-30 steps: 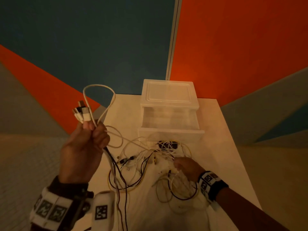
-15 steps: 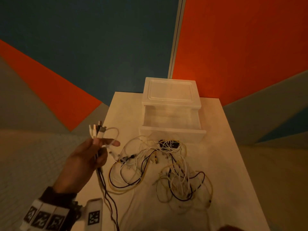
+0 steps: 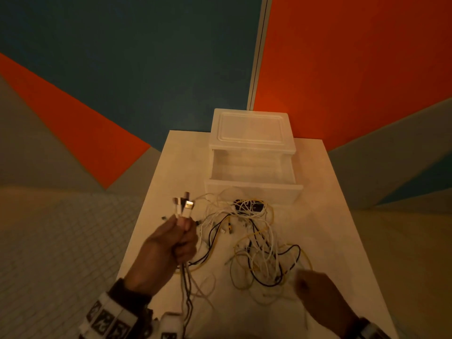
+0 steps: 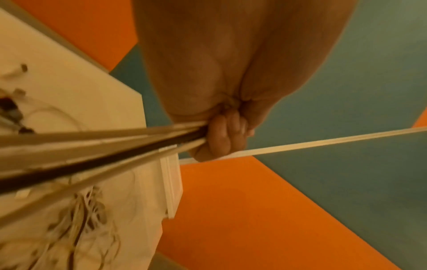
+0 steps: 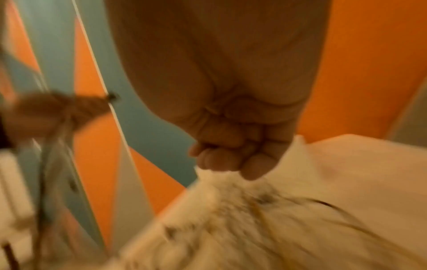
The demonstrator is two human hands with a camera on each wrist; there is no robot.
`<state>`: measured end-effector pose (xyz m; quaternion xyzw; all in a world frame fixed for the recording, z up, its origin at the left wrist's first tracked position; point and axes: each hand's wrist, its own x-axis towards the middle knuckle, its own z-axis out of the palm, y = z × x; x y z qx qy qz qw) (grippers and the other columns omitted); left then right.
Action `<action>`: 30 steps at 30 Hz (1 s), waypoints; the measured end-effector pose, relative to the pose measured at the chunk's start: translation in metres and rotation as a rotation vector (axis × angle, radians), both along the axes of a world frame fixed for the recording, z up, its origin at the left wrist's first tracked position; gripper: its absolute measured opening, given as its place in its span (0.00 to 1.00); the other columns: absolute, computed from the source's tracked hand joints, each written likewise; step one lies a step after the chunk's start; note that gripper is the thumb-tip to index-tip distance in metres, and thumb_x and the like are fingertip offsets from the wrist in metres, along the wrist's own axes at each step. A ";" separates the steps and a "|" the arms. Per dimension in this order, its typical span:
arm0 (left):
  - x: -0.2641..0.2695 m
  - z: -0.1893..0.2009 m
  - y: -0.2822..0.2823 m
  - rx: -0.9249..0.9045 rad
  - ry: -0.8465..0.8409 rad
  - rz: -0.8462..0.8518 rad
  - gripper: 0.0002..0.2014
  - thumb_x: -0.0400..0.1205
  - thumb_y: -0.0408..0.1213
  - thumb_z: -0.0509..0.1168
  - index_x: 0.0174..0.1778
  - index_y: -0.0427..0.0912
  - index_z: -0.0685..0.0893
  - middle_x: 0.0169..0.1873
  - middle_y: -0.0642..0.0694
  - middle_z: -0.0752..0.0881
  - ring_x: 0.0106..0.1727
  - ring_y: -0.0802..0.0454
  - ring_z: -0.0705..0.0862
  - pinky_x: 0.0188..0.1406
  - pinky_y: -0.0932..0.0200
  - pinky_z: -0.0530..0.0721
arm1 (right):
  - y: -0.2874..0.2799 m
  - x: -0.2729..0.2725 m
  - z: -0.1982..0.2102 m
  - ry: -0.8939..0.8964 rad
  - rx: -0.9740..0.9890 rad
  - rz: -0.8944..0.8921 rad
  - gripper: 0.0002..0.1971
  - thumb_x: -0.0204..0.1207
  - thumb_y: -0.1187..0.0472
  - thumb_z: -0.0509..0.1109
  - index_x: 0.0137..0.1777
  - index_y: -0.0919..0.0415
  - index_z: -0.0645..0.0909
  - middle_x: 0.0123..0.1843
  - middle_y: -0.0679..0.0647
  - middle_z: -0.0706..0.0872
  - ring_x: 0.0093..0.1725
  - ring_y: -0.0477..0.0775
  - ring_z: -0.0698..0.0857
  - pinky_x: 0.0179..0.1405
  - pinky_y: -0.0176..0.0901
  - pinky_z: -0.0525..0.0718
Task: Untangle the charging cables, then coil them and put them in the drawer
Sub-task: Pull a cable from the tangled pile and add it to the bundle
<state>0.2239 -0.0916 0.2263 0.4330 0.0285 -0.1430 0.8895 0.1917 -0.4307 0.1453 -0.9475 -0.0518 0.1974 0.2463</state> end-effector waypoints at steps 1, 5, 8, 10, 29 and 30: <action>-0.001 -0.002 -0.009 -0.008 0.016 -0.008 0.07 0.83 0.38 0.59 0.40 0.40 0.74 0.30 0.49 0.65 0.26 0.57 0.58 0.22 0.62 0.58 | 0.024 0.010 0.016 -0.040 0.207 -0.014 0.11 0.80 0.54 0.59 0.36 0.44 0.75 0.36 0.50 0.83 0.37 0.43 0.82 0.38 0.47 0.77; -0.001 -0.006 -0.038 0.085 0.061 0.051 0.09 0.86 0.39 0.59 0.43 0.39 0.73 0.29 0.49 0.68 0.25 0.56 0.63 0.22 0.63 0.68 | 0.136 0.044 0.059 0.156 0.789 0.287 0.16 0.84 0.53 0.65 0.70 0.49 0.71 0.62 0.44 0.85 0.63 0.43 0.83 0.60 0.44 0.82; 0.002 -0.008 -0.030 0.126 0.091 0.182 0.07 0.84 0.39 0.58 0.44 0.39 0.74 0.29 0.48 0.69 0.22 0.58 0.65 0.19 0.64 0.62 | 0.178 0.043 0.033 0.452 0.972 0.349 0.19 0.85 0.60 0.61 0.72 0.63 0.66 0.53 0.59 0.84 0.48 0.59 0.86 0.52 0.53 0.84; 0.002 -0.010 -0.013 0.075 0.081 0.218 0.08 0.84 0.39 0.56 0.42 0.40 0.73 0.30 0.48 0.65 0.23 0.58 0.60 0.22 0.61 0.55 | 0.185 0.045 0.008 0.595 0.836 0.428 0.15 0.85 0.58 0.60 0.62 0.70 0.76 0.38 0.52 0.85 0.37 0.51 0.84 0.47 0.50 0.81; -0.027 -0.022 0.015 0.220 0.218 0.238 0.09 0.81 0.41 0.59 0.43 0.38 0.71 0.35 0.40 0.56 0.26 0.55 0.55 0.22 0.61 0.54 | 0.170 0.155 -0.136 -0.041 -0.298 0.145 0.23 0.83 0.57 0.59 0.77 0.63 0.70 0.79 0.63 0.72 0.79 0.61 0.70 0.78 0.51 0.66; -0.026 -0.022 0.017 0.220 0.211 0.246 0.10 0.82 0.42 0.59 0.42 0.38 0.71 0.35 0.40 0.55 0.25 0.56 0.55 0.21 0.61 0.55 | 0.169 0.156 -0.117 -0.073 -0.210 0.044 0.21 0.80 0.56 0.61 0.71 0.62 0.75 0.72 0.63 0.79 0.72 0.61 0.76 0.71 0.50 0.73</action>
